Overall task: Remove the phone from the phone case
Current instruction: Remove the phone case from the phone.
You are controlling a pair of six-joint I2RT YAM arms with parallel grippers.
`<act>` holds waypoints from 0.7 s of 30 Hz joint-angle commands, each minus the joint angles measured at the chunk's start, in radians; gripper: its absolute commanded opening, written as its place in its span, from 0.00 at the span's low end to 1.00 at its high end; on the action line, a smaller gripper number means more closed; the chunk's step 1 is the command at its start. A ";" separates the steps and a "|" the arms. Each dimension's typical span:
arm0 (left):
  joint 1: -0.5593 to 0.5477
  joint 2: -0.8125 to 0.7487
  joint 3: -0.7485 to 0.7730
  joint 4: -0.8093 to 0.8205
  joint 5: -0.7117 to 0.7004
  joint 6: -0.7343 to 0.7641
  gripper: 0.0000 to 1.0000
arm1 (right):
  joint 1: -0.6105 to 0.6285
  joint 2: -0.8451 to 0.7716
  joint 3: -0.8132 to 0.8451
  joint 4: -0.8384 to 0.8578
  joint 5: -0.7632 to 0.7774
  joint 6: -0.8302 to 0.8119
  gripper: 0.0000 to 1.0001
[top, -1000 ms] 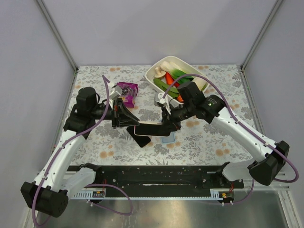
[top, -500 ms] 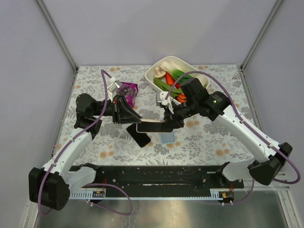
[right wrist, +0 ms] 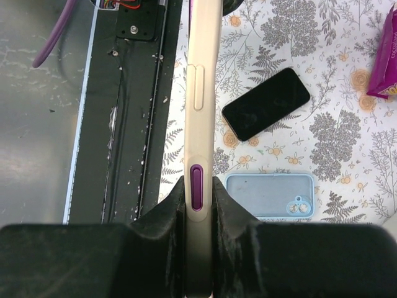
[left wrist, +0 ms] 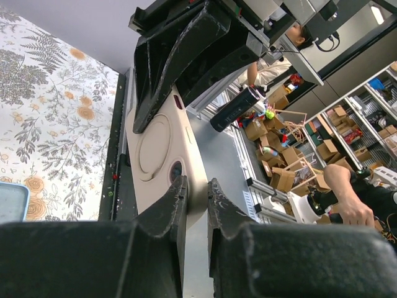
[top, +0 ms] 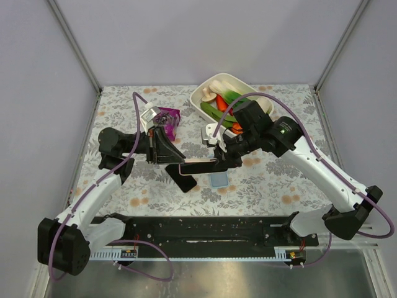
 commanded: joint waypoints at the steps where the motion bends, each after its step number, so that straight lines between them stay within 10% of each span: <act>1: -0.005 -0.002 0.001 -0.068 -0.146 0.046 0.00 | 0.044 0.005 0.083 0.031 -0.107 -0.047 0.00; 21: 0.021 0.037 -0.030 -0.127 -0.205 0.022 0.00 | 0.096 0.042 0.218 -0.073 -0.178 -0.085 0.00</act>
